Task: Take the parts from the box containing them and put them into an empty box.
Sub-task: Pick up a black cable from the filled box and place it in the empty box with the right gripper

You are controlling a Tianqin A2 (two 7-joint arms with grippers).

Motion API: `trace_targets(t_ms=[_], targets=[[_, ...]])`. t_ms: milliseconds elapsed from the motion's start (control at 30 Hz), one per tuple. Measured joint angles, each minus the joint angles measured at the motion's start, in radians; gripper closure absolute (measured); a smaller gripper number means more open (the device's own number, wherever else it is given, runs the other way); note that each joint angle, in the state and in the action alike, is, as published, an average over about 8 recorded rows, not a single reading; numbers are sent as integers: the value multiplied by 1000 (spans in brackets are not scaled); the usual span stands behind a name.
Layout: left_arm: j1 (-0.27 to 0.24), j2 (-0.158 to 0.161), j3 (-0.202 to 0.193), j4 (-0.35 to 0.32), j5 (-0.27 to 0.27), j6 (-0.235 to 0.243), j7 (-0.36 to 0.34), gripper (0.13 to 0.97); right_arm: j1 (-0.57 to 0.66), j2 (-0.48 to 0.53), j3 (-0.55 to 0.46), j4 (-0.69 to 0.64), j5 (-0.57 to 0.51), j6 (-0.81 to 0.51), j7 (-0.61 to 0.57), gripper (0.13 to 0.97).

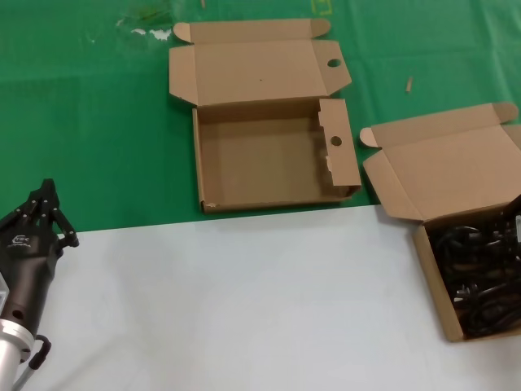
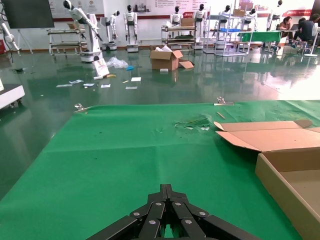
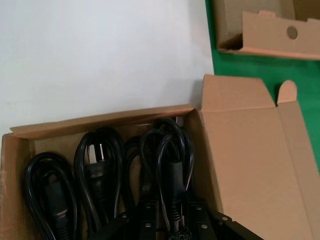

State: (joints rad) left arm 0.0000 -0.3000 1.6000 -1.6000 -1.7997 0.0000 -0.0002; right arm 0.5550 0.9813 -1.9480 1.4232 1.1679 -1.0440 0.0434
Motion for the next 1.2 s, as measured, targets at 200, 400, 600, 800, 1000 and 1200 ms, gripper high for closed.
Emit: trace_targets(t_ms=[200,400,600,800,1000,1200], targets=[[0,0,0,0,0,0,0,957,51,13,-4,61,-5,-75,54,869],[0,0,0,0,0,0,0,957,154,-8,-13,141,-9,-171,140,873],[0,0,0,0,0,0,0,957,303,-111,-43,171,-32,-229,224,873],[0,0,0,0,0,0,0,957,435,-261,-99,117,-81,-229,262,873],[0,0,0,0,0,0,0,957,515,-409,-162,2,-138,-179,248,873],[0,0,0,0,0,0,0,957,550,-526,-207,-129,-178,-108,216,873]])
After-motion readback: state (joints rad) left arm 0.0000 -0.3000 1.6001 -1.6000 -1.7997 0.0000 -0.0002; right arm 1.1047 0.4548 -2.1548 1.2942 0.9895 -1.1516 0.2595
